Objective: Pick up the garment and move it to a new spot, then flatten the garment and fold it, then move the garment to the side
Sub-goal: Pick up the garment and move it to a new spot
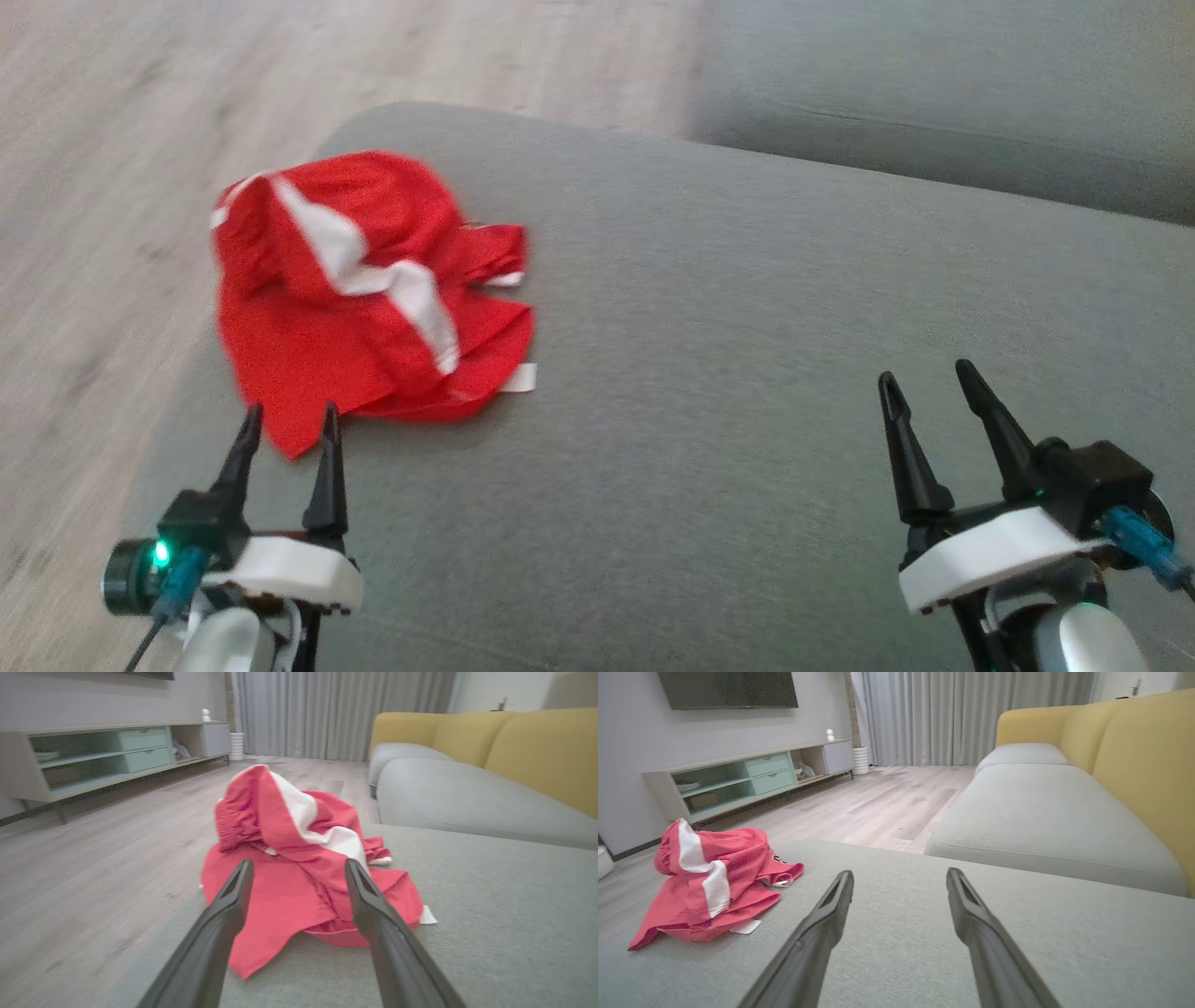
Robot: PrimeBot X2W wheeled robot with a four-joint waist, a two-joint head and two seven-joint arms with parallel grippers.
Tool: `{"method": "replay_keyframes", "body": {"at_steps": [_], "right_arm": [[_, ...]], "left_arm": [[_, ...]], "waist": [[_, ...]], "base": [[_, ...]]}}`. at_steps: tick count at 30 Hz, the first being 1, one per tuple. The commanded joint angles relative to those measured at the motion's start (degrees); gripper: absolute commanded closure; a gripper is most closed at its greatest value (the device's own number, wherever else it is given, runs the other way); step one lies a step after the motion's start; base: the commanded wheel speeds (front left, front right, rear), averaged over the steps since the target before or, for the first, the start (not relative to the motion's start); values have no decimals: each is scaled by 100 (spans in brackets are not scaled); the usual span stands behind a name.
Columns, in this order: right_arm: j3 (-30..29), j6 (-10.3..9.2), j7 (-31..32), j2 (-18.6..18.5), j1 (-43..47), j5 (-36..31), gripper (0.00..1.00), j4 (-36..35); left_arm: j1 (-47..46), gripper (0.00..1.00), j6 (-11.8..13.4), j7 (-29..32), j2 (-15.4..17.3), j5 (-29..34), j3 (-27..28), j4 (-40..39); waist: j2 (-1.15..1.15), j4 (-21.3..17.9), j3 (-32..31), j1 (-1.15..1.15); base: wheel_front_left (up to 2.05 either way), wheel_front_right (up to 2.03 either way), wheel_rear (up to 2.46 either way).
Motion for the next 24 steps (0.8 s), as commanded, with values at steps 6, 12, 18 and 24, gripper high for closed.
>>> {"method": "replay_keyframes", "body": {"at_steps": [6,12,18,24], "right_arm": [[258,-4,52,-27,-380,-39,0,-365],[377,-4,191,-27,-544,-153,0,-481],[402,-4,338,-32,-708,-265,0,-558],[311,-4,548,-126,-762,-393,0,-852]], "left_arm": [[-404,0,91,-166,-5,-122,375,-194],[-369,0,109,-218,-129,-202,635,-346],[-362,0,30,-221,-255,-107,851,-597],[-988,0,-307,-222,-305,21,685,-277]], "waist": [[0,1058,204,0],[0,1461,380,0],[0,1489,589,0],[0,1434,987,0]], "base": [[0,0,0],[0,0,0],[0,0,0],[0,0,0]]}}
